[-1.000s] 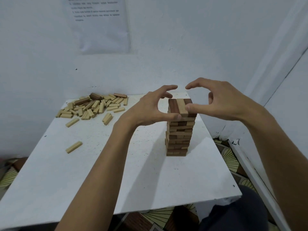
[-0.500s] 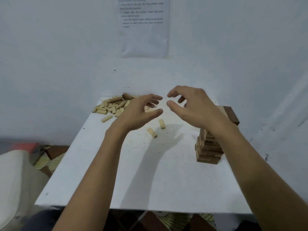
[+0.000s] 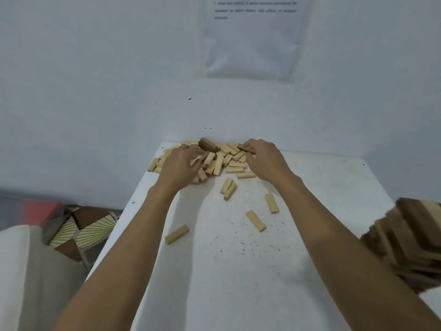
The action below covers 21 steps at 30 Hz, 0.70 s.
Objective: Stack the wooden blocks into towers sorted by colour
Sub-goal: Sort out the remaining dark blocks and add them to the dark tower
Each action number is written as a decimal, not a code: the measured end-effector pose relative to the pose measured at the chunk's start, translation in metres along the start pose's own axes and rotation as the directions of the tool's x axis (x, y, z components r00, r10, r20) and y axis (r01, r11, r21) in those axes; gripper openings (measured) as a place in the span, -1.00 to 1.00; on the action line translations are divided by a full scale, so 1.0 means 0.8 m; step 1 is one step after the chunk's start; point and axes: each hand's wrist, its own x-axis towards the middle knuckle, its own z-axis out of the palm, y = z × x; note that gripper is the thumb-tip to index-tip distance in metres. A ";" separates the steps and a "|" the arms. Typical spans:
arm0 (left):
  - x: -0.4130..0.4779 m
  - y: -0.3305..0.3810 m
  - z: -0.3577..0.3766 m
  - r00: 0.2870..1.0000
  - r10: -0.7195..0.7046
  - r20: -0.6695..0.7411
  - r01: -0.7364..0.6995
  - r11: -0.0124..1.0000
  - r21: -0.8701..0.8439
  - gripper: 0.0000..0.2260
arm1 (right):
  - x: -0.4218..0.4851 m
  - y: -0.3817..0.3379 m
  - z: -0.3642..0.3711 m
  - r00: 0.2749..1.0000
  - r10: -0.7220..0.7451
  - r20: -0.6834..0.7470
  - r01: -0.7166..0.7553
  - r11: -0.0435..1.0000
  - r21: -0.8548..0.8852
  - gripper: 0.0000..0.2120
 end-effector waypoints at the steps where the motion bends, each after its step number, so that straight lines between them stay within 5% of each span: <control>1: 0.011 -0.011 0.003 1.000 -0.011 -0.018 0.011 1.000 -0.005 -0.76 | 0.014 0.006 0.011 1.000 0.010 -0.012 -0.010 0.999 -0.033 -0.68; 12: 0.082 -0.084 0.041 0.987 -0.124 -0.099 0.145 0.960 0.240 -0.67 | 0.085 0.043 0.089 0.987 0.038 -0.155 -0.086 0.945 -0.317 -0.76; 21: 0.079 -0.088 0.048 0.998 -0.046 -0.048 0.056 0.971 0.234 -0.72 | 0.072 0.031 0.087 0.969 0.012 -0.247 -0.032 0.997 -0.075 -0.74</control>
